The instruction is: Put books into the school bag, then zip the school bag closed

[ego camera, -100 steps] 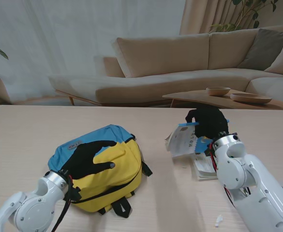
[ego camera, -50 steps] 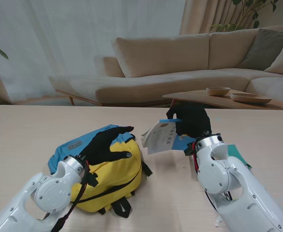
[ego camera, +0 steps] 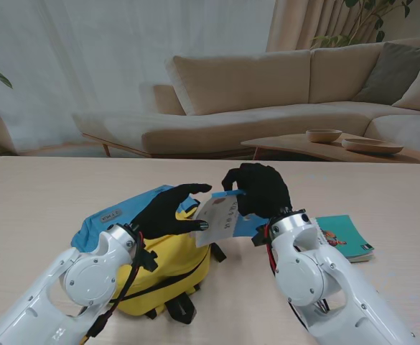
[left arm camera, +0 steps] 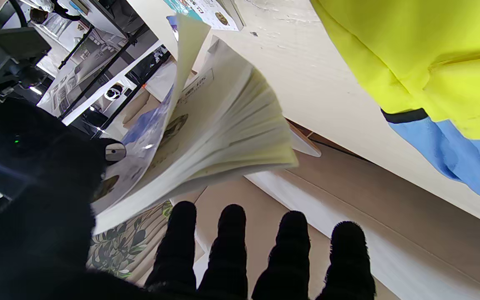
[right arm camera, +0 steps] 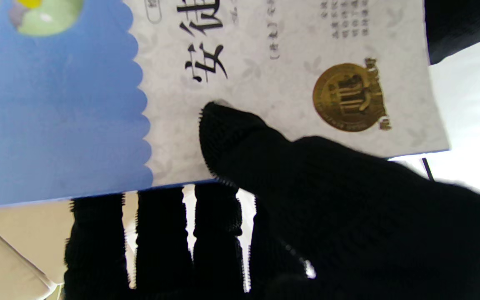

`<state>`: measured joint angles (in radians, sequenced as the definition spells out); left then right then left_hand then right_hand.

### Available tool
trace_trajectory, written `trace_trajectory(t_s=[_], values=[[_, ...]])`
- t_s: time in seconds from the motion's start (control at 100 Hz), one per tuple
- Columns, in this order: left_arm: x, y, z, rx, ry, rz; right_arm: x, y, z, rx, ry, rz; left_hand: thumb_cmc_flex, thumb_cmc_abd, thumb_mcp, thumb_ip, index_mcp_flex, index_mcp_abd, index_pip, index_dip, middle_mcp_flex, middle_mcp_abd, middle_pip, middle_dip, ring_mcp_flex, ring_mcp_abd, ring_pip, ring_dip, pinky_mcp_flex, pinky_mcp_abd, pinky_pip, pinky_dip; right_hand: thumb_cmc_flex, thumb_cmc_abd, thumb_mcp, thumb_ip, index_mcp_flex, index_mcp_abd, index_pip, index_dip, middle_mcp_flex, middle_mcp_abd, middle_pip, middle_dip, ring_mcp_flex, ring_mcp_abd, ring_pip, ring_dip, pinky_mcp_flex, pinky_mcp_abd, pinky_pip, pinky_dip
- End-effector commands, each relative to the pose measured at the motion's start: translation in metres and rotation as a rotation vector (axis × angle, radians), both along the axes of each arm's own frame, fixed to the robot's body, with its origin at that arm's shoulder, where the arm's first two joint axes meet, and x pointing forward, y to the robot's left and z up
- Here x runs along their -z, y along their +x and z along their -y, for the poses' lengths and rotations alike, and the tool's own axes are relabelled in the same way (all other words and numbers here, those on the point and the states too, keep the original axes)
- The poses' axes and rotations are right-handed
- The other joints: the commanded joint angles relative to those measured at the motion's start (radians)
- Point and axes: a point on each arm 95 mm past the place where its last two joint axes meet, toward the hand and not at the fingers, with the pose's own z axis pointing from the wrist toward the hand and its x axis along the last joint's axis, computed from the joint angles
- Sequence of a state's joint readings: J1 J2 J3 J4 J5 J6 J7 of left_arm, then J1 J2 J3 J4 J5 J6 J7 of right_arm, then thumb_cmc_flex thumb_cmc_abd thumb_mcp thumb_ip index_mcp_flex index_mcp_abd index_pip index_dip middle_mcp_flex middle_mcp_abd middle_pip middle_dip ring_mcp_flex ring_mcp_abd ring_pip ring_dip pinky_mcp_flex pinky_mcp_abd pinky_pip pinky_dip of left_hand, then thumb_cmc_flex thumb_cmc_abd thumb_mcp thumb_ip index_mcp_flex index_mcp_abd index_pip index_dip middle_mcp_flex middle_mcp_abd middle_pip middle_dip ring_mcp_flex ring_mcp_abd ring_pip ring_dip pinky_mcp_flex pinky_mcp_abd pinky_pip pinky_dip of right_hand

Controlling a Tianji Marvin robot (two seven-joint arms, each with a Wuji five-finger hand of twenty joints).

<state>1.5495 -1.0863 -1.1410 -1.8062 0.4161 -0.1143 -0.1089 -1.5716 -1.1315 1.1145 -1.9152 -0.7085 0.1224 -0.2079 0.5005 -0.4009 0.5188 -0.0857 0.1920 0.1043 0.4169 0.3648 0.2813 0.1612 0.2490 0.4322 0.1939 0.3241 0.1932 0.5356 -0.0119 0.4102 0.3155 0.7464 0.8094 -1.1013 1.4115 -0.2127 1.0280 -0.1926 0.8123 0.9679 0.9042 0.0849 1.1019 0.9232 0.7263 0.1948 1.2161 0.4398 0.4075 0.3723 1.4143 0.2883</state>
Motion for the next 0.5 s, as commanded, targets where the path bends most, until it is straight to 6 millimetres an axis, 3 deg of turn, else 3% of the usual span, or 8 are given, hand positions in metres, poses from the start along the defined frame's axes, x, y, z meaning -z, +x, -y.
trace_trajectory(t_s=[0.0,0.11,0.2,0.28,0.3,0.42,0.49], values=[[0.0,-0.001,0.006,0.019,0.003,-0.016,-0.002,-0.007,-0.011,-0.025,0.025,-0.01,0.001,-0.012,0.027,-0.033,-0.022,0.016,0.039,0.032,0.039,-0.006,0.035,0.018,0.025,-0.02,0.017,0.011,0.013,-0.013,-0.045,0.04,0.124,0.161,0.158,0.152,0.22,-0.058,0.287,0.149,0.062,0.033,0.106,0.05,0.108,0.053,0.164,0.057,0.017,0.036,0.111,0.006],[0.0,0.0,0.009,0.031,0.018,-0.026,-0.002,-0.011,-0.016,-0.036,0.04,-0.014,0.063,0.003,0.053,-0.008,0.007,0.025,0.131,0.106,0.09,0.003,0.113,0.092,0.066,-0.007,0.098,0.072,0.053,0.0,0.007,0.107,0.124,0.16,0.158,0.152,0.22,-0.058,0.287,0.149,0.062,0.034,0.106,0.05,0.107,0.055,0.163,0.058,0.019,0.037,0.113,0.005],[0.001,0.001,0.01,0.031,0.021,-0.026,-0.004,-0.013,-0.019,-0.042,0.052,-0.015,0.11,0.004,0.096,0.001,0.014,0.023,0.215,0.187,0.117,0.004,0.167,0.137,0.09,0.0,0.176,0.115,0.047,0.004,0.16,0.155,0.124,0.161,0.158,0.152,0.22,-0.057,0.286,0.15,0.062,0.034,0.106,0.05,0.105,0.055,0.163,0.059,0.017,0.038,0.113,0.005],[0.002,0.002,0.011,0.032,0.016,-0.028,-0.004,-0.015,-0.021,-0.048,0.064,-0.019,0.151,0.011,0.122,0.008,0.034,0.021,0.27,0.246,0.152,0.007,0.208,0.164,0.122,0.012,0.243,0.137,0.028,0.007,0.382,0.104,0.125,0.16,0.158,0.152,0.22,-0.057,0.286,0.15,0.061,0.035,0.106,0.05,0.106,0.055,0.163,0.06,0.016,0.038,0.113,0.004],[0.002,0.002,0.012,0.033,0.016,-0.029,-0.004,-0.016,-0.022,-0.049,0.066,-0.019,0.165,0.016,0.124,0.01,0.035,0.019,0.284,0.262,0.16,0.007,0.219,0.171,0.13,0.016,0.263,0.14,0.022,0.008,0.453,0.062,0.125,0.16,0.158,0.152,0.22,-0.057,0.286,0.15,0.061,0.035,0.106,0.05,0.106,0.055,0.163,0.06,0.016,0.038,0.113,0.004],[0.002,0.004,0.014,0.035,0.008,-0.029,-0.003,-0.019,-0.024,-0.058,0.075,-0.024,0.257,0.042,0.137,0.017,0.085,0.011,0.381,0.341,0.254,0.011,0.297,0.205,0.221,0.051,0.375,0.177,0.077,0.029,0.688,0.025,0.125,0.16,0.158,0.152,0.22,-0.056,0.285,0.151,0.061,0.036,0.106,0.05,0.105,0.056,0.163,0.06,0.016,0.037,0.114,0.004],[0.002,0.005,0.015,0.035,0.001,-0.032,-0.003,-0.021,-0.025,-0.063,0.075,-0.027,0.398,0.04,0.032,-0.022,0.114,0.006,0.44,0.382,0.306,0.012,0.337,0.22,0.279,0.074,0.435,0.189,0.125,0.047,0.799,0.005,0.124,0.161,0.158,0.152,0.22,-0.056,0.285,0.151,0.061,0.035,0.106,0.05,0.104,0.056,0.162,0.06,0.015,0.038,0.114,0.004]])
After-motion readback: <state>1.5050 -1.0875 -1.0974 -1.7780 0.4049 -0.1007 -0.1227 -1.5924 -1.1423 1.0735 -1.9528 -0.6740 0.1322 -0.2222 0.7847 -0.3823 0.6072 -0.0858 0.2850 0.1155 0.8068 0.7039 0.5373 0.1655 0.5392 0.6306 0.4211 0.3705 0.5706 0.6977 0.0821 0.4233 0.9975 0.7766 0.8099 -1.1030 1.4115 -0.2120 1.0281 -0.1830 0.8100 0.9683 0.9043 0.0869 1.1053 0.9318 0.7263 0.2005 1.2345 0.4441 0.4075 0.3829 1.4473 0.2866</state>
